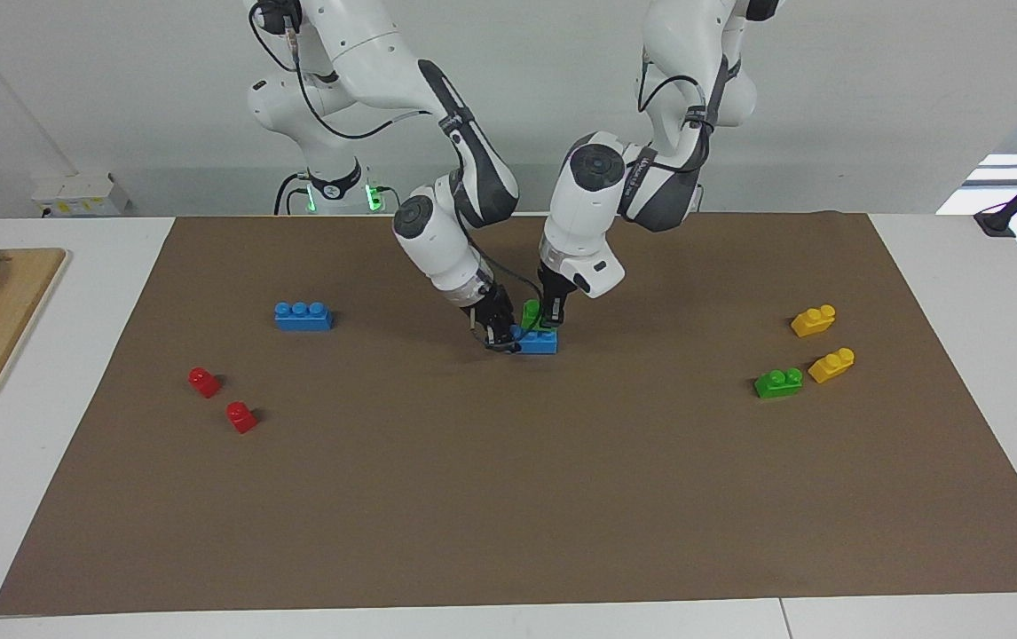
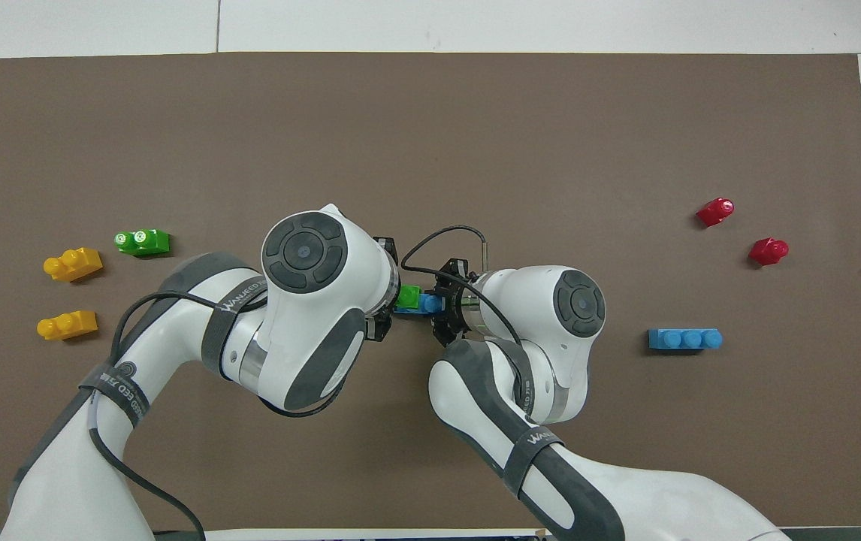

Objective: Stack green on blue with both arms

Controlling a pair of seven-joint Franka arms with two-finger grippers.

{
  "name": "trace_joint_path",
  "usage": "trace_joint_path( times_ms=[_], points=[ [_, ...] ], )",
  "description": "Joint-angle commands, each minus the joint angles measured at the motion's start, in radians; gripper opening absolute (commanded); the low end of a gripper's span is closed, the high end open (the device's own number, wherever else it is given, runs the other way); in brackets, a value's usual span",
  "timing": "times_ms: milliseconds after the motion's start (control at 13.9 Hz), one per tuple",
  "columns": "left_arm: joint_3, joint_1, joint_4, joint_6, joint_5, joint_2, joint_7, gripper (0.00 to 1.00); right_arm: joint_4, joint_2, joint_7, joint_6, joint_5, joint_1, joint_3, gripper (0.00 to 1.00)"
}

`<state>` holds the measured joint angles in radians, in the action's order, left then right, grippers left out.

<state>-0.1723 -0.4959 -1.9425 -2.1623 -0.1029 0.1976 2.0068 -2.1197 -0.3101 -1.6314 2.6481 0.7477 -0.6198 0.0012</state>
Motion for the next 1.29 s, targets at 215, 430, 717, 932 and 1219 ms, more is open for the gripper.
trace_joint_path(
  times_ms=[215,430,717,932,1219],
  points=[
    [0.016,-0.015,0.011,0.058,0.019,0.009,0.07,0.0,-0.009,-0.009,0.057,0.026,0.036,-0.001,-0.001,0.0],
    [0.013,-0.015,0.004,0.041,0.06,0.008,0.072,0.0,-0.009,-0.009,0.058,0.026,0.036,-0.001,-0.001,0.0],
    [0.014,-0.013,-0.018,-0.019,0.065,0.008,0.122,0.0,-0.009,-0.009,0.058,0.026,0.036,-0.001,-0.001,0.0],
    [0.013,-0.015,-0.023,-0.045,0.066,0.014,0.144,0.0,-0.009,-0.009,0.059,0.026,0.036,-0.001,-0.001,0.0],
    [0.013,-0.015,-0.035,-0.039,0.081,0.014,0.144,0.0,-0.009,-0.009,0.059,0.026,0.036,-0.001,-0.001,0.0]
  ],
)
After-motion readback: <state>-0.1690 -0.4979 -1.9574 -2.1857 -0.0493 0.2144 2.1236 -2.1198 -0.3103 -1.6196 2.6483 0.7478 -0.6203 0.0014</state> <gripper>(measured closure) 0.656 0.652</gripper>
